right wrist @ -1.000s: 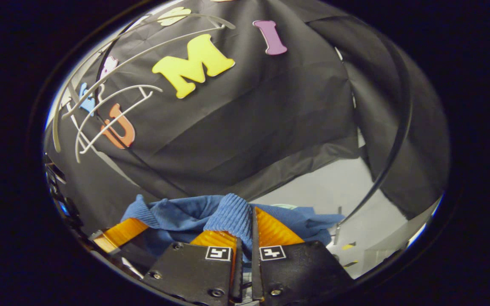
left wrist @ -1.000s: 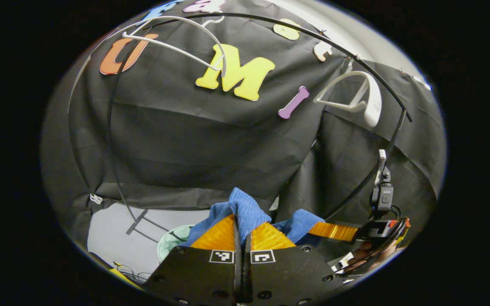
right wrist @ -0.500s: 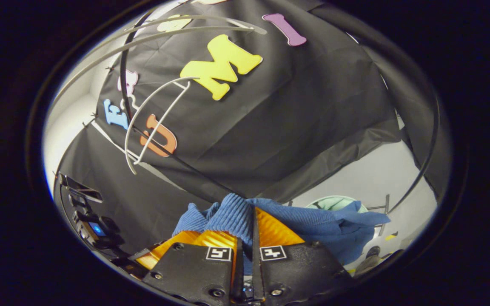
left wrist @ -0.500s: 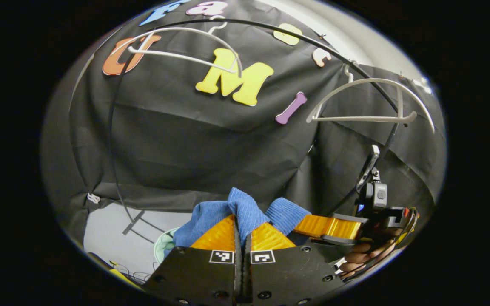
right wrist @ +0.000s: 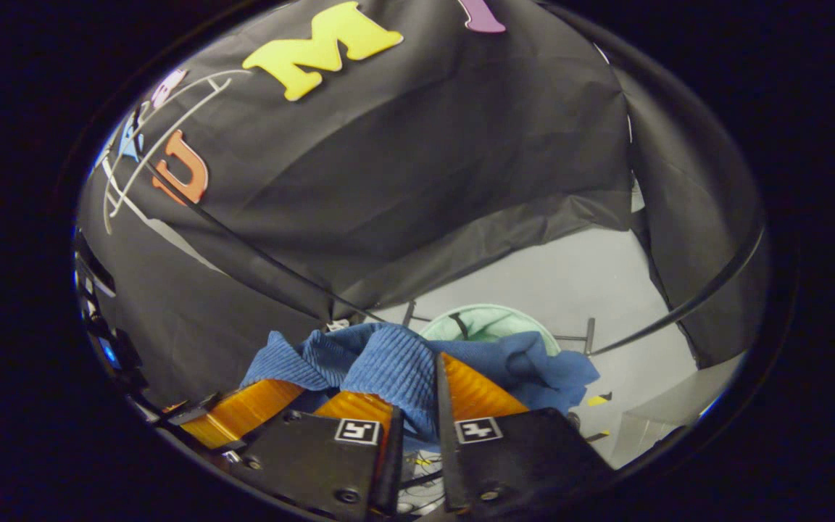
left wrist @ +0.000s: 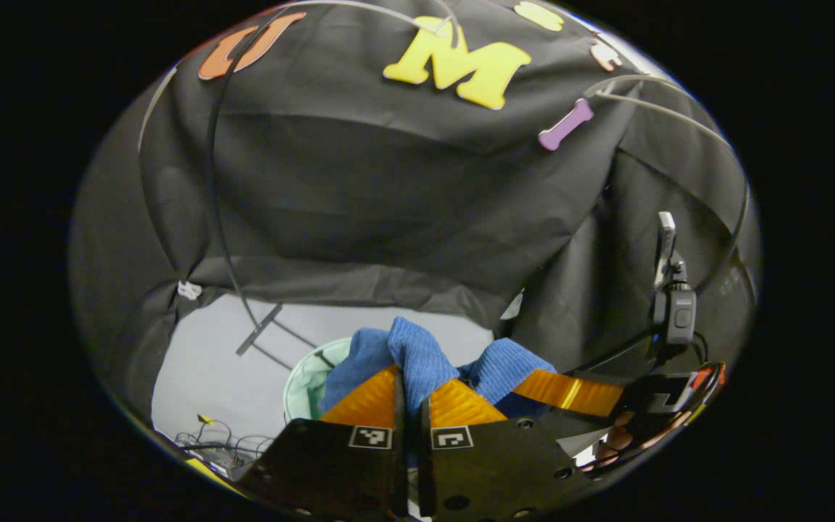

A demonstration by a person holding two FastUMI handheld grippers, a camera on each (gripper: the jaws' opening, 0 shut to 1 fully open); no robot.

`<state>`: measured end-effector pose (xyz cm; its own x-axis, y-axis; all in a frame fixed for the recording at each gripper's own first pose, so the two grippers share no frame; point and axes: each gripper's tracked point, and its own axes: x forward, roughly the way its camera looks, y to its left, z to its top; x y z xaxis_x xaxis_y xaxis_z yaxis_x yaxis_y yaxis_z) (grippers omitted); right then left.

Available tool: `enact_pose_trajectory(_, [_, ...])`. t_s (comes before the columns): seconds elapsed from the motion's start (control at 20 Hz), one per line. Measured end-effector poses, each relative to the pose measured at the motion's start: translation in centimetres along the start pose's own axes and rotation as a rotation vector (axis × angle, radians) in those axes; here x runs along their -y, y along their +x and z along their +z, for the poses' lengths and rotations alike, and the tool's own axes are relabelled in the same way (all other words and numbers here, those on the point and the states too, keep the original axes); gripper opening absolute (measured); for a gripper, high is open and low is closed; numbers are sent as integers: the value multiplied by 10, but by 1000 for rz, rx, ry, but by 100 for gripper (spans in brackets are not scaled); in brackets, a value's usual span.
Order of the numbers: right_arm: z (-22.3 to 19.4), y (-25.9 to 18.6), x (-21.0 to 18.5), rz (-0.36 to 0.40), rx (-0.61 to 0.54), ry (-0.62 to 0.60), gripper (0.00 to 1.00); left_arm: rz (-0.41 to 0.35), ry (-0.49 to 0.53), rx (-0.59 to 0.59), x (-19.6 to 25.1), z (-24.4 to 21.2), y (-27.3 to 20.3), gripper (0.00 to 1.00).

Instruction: Grasp the clothes on the hanger with both hands and then place them into the laundry hamper below.

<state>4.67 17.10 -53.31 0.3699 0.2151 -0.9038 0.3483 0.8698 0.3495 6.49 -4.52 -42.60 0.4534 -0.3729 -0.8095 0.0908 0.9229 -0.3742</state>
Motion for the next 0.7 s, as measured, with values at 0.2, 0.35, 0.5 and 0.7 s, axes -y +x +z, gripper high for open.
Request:
enact_pose_trajectory(0.2, [-8, 7, 17, -82, -27, -66, 69, 50, -63, -127, -8, -22, 10, 42])
enact_pose_trajectory(0.35, [-11, -6, 31, -102, -23, -58, 80, 71, -40, -127, -14, -25, 4, 97])
enact_pose_trajectory(0.5, [-15, -26, 49, -118, -15, -21, 81, 78, -15, -124, -13, -20, -2, 95])
enact_pose_trajectory(0.7, [-19, -78, 74, -153, 57, -34, 81, 71, -2, -80, -5, -8, -31, 95])
